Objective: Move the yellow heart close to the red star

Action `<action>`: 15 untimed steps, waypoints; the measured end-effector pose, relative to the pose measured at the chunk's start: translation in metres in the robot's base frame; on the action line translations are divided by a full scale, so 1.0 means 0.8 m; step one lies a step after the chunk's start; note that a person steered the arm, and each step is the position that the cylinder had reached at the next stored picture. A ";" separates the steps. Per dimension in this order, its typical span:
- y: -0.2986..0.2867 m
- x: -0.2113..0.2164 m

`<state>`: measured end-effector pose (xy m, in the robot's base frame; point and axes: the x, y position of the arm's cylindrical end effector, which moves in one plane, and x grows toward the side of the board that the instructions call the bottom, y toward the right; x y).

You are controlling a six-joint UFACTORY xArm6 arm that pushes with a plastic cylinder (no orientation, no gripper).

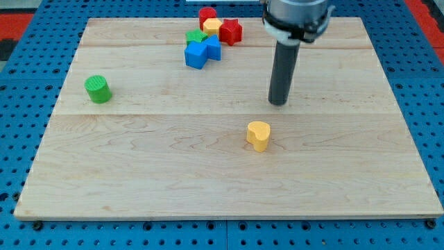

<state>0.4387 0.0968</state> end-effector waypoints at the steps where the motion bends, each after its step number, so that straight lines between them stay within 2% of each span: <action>1: 0.015 0.091; 2: -0.063 0.103; 3: -0.189 0.026; 4: -0.190 -0.047; 5: -0.214 -0.025; 6: -0.155 0.041; 7: -0.090 0.056; 8: -0.038 -0.006; 10: 0.012 -0.009; 11: 0.037 -0.060; 12: -0.035 -0.121; 13: -0.081 -0.131; 14: -0.049 -0.086; 15: -0.134 0.016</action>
<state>0.4519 -0.0105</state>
